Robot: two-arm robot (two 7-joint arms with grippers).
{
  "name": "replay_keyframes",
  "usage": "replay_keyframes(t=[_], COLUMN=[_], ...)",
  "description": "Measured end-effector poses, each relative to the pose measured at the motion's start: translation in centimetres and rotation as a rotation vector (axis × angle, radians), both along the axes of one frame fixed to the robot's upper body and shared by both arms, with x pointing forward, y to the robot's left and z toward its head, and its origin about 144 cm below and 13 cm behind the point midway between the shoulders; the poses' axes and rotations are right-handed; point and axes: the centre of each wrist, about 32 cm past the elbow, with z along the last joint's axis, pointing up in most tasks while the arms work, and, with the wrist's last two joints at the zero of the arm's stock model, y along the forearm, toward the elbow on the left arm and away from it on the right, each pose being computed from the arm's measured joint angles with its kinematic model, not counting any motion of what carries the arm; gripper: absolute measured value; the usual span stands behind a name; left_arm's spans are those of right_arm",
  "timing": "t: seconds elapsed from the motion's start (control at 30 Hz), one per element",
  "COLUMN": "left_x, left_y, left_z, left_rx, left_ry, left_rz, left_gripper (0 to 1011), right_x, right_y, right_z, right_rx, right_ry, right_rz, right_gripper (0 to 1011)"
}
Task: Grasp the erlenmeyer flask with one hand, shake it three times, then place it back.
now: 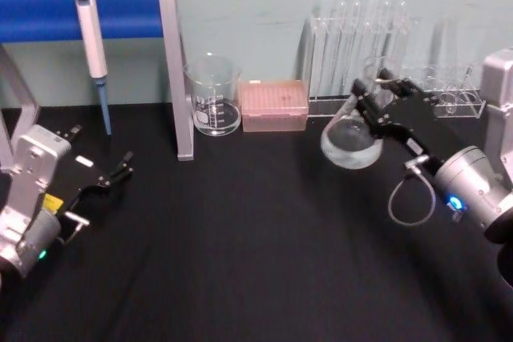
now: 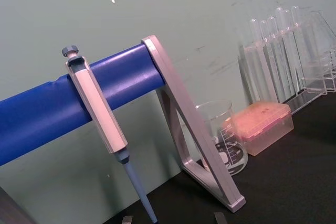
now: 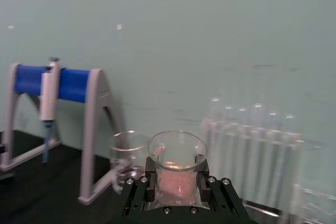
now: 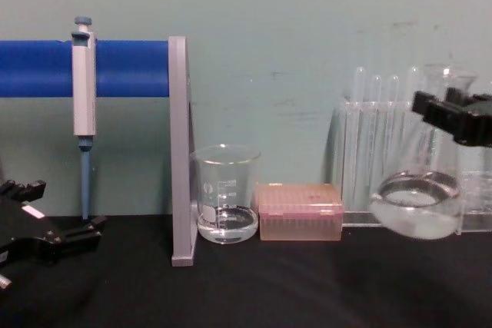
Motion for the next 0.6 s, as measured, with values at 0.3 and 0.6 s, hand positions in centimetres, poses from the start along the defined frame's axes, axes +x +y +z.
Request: replay_keyframes(t=[0.3,0.6], left_x=[0.0,0.0], left_y=[0.0,0.0], left_z=[0.0,0.0], left_rx=[0.0,0.0], left_ry=[0.0,0.0], left_rz=[0.0,0.0], left_gripper=[1001,1001], right_x=[0.8,1.2], right_y=[2.8,5.4], right_z=[0.2,0.5], right_rx=[-0.025,-0.057], right_ry=[0.004,0.004], right_rz=[0.23,0.449], right_gripper=[456,456])
